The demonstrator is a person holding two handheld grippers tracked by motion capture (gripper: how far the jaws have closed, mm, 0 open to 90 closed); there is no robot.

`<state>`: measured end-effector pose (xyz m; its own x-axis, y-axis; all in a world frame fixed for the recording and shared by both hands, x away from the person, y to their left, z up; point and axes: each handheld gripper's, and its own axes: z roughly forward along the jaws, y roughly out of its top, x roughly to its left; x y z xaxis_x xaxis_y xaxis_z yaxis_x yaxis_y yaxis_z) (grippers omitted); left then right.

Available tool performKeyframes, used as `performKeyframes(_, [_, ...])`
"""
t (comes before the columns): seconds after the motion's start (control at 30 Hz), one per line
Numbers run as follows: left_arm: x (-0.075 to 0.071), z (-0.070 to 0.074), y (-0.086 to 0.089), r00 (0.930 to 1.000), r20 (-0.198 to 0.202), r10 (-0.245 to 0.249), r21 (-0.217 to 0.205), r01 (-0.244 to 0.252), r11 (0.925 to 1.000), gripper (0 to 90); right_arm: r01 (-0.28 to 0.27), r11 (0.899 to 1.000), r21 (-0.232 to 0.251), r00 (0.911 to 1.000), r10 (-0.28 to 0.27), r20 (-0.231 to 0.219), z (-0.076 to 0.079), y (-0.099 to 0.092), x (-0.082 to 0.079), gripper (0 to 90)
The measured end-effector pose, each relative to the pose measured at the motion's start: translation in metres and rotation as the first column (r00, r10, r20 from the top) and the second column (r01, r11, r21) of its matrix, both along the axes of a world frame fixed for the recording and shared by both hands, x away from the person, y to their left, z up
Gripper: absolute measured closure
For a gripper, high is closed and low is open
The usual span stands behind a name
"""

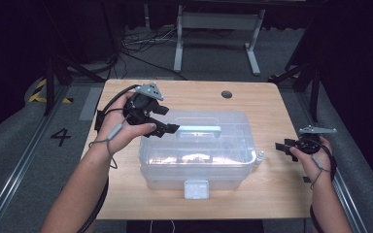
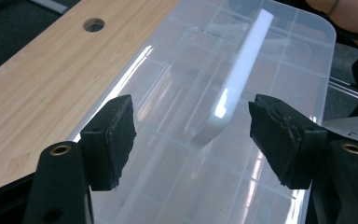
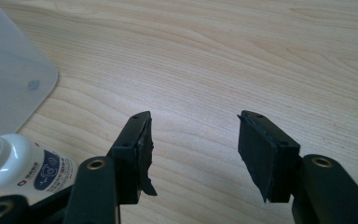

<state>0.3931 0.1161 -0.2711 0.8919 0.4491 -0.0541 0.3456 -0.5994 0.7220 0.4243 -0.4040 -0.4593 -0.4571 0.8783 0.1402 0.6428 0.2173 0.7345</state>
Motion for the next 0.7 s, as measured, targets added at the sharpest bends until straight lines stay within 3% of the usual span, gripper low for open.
performKeyframes(0.33, [0.003,-0.010,-0.025,0.9982,-0.011,-0.058,0.046,0.059,0.9972,28.1,-0.006,1.000,0.000,1.0000,0.006,0.001,-0.001,0.002,0.000,44.5])
performKeyframes(0.7, [0.011,-0.029,-0.045,0.9974,-0.023,-0.068,0.137,0.070,0.9881,29.3,-0.009,1.000,0.005,0.9999,0.009,-0.006,-0.002,0.003,0.000,44.4])
